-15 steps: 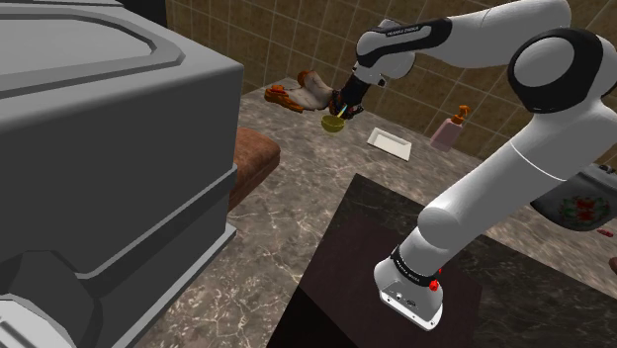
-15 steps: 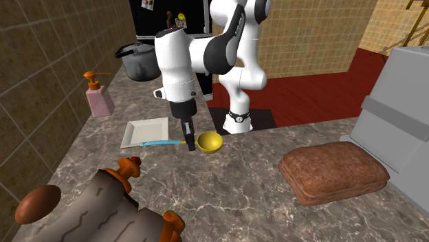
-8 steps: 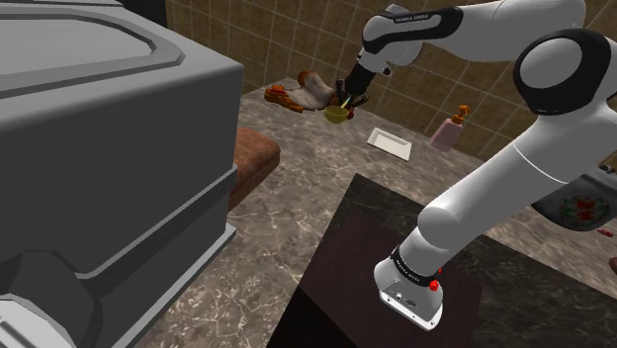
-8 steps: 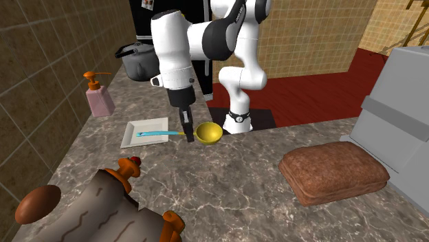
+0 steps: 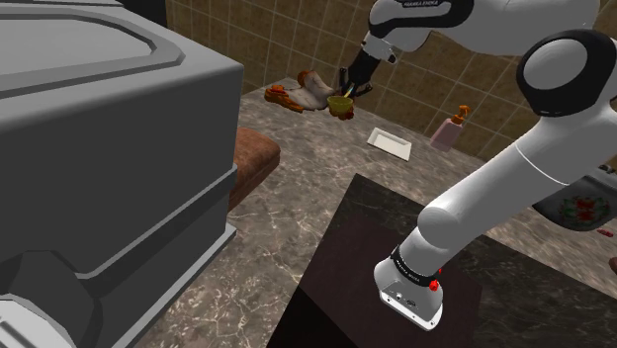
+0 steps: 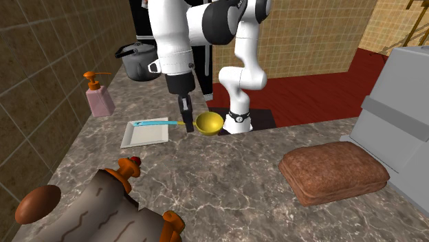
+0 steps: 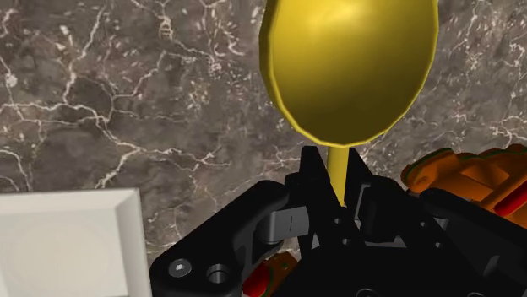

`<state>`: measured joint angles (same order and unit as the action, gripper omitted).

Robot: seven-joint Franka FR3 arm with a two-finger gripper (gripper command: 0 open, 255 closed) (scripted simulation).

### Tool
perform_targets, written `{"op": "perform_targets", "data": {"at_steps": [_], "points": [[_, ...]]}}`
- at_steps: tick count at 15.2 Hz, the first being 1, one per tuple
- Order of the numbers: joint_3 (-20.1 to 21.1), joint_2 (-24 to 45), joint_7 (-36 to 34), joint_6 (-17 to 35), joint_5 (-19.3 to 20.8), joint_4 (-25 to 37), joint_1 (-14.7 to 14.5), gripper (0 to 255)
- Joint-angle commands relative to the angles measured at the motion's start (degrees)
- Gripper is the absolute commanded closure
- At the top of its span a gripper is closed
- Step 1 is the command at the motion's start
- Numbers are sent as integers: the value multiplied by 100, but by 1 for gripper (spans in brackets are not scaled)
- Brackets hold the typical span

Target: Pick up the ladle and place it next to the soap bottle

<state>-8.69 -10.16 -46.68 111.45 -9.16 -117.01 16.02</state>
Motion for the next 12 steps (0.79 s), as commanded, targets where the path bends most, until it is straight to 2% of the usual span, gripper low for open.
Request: {"op": "perform_targets", "data": {"at_steps": [1,12], "points": [[-8,-21,-17,-178,15,155,8,255],[-13,-2,-145,-1014,48,1019,9,255]]}}
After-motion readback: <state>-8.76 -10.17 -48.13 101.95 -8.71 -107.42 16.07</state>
